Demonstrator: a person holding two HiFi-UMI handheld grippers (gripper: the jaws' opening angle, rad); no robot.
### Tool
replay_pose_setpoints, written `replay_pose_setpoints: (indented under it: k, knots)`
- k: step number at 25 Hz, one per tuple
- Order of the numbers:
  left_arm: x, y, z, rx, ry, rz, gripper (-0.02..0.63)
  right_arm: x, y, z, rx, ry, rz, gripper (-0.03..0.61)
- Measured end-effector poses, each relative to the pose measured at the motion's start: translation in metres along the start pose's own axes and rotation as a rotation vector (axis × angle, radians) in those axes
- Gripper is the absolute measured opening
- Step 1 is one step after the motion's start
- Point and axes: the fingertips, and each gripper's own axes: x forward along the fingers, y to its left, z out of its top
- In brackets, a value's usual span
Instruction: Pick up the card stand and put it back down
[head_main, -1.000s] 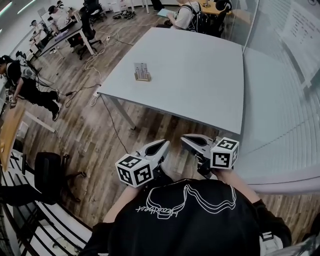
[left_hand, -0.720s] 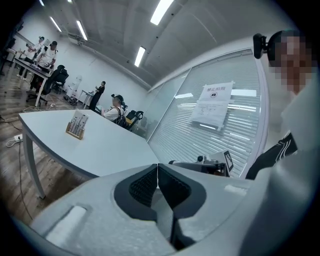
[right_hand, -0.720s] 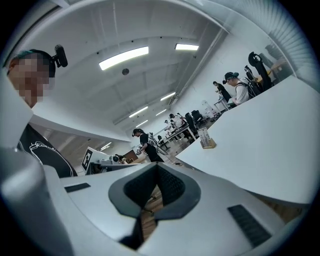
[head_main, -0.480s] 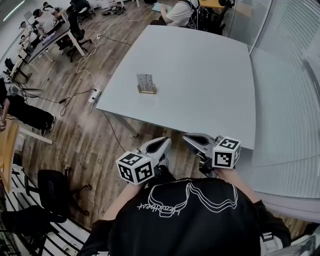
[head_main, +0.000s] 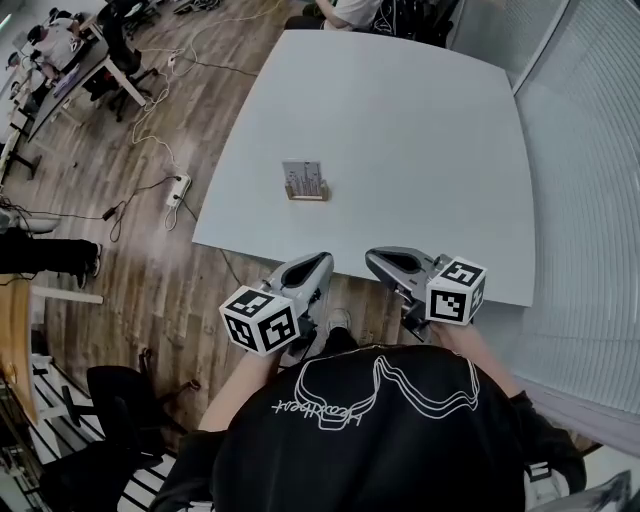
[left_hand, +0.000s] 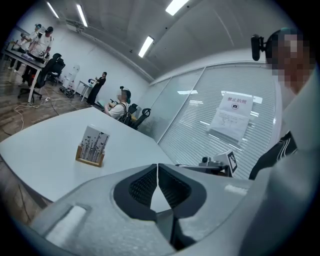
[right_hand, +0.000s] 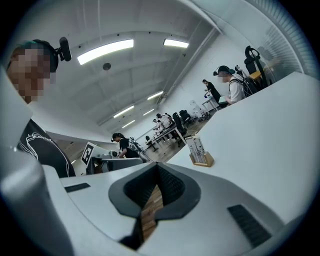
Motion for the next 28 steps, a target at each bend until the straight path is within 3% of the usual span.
replay_pose_setpoints:
  k: [8,14,20,24,28]
  knots:
    - [0.016,0.081,0.019,0.007,0.054,-0.008,0.017,0.056,-0.050,0.010,0.029,0.006,-0.091,0.009]
    - [0.032,0.132,0.030,0.073,0.078,0.028,0.057,0.090,-0.084,0.003,-0.097,0.095,-0.164,0.009]
    - [0.046,0.190,0.030,0.098,0.097,0.128,0.081,0.125,-0.115,-0.001,-0.122,0.142,-0.209,0.011]
    - [0.055,0.212,0.024,0.111,0.124,0.174,0.111,0.136,-0.132,0.003,-0.134,0.173,-0.241,0.067]
    - [0.064,0.234,0.026,0.117,0.161,0.178,0.120,0.150,-0.151,0.010,-0.123,0.180,-0.283,0.081]
